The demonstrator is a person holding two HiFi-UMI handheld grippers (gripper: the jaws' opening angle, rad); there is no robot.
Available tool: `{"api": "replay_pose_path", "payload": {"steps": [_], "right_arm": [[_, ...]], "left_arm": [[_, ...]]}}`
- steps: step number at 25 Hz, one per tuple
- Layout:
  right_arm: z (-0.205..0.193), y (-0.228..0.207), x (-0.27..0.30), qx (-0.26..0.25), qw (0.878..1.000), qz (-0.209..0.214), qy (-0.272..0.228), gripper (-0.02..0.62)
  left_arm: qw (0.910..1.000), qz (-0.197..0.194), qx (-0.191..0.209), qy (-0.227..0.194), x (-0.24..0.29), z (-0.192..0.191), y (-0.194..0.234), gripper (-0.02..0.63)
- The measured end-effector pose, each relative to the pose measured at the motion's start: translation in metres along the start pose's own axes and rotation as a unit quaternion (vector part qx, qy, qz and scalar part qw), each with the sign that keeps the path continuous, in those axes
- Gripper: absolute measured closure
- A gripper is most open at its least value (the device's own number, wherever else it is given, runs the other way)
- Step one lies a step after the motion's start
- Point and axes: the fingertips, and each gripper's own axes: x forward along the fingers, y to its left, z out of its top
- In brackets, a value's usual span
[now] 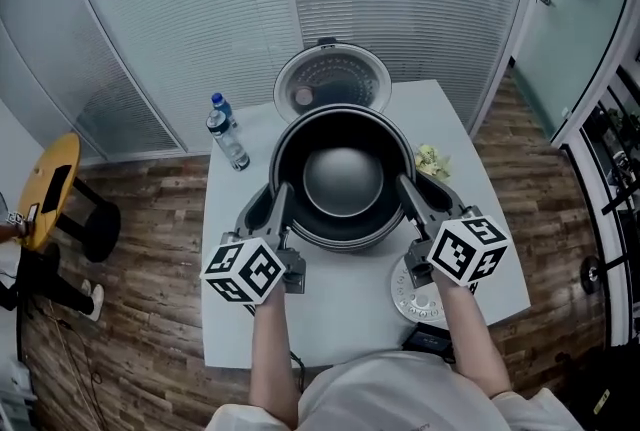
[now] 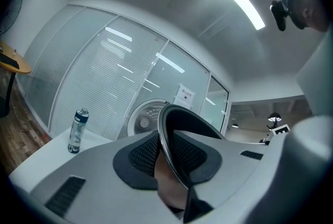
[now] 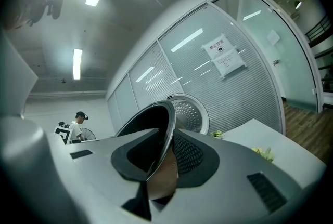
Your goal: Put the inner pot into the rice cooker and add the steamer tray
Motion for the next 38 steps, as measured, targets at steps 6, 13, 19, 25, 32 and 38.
{"api": "replay_pose_path", "payload": {"steps": [6, 13, 19, 25, 32, 38], "right_arm": [[-0.001, -0.019, 0.012, 0.010, 1.000, -0.005, 0.005, 0.503], [-0.013, -0.036, 0.028, 0.018, 1.000, -0.012, 0.019, 0.503], [-0.030, -0.051, 0.045, 0.035, 0.999, -0.016, 0.036, 0.503], [-0.046, -0.062, 0.058, 0.042, 0.998, -0.022, 0.051, 0.503], [-0.056, -0.075, 0.069, 0.055, 0.996, -0.030, 0.066, 0.503], [-0.065, -0.083, 0.075, 0.064, 0.994, -0.035, 0.082, 0.503]], "left_arm": [[1.0000, -0.004, 0.000, 0.007, 0.023, -0.005, 0.004, 0.522], [0.9997, -0.004, -0.009, 0.024, 0.042, -0.020, 0.017, 0.520], [0.9990, 0.006, -0.014, 0.042, 0.058, -0.034, 0.034, 0.520], [0.9976, 0.016, -0.029, 0.061, 0.069, -0.053, 0.050, 0.521], [0.9961, 0.022, -0.037, 0.076, 0.081, -0.066, 0.059, 0.522], [0.9948, 0.029, -0.039, 0.089, 0.088, -0.075, 0.066, 0.521]]}}
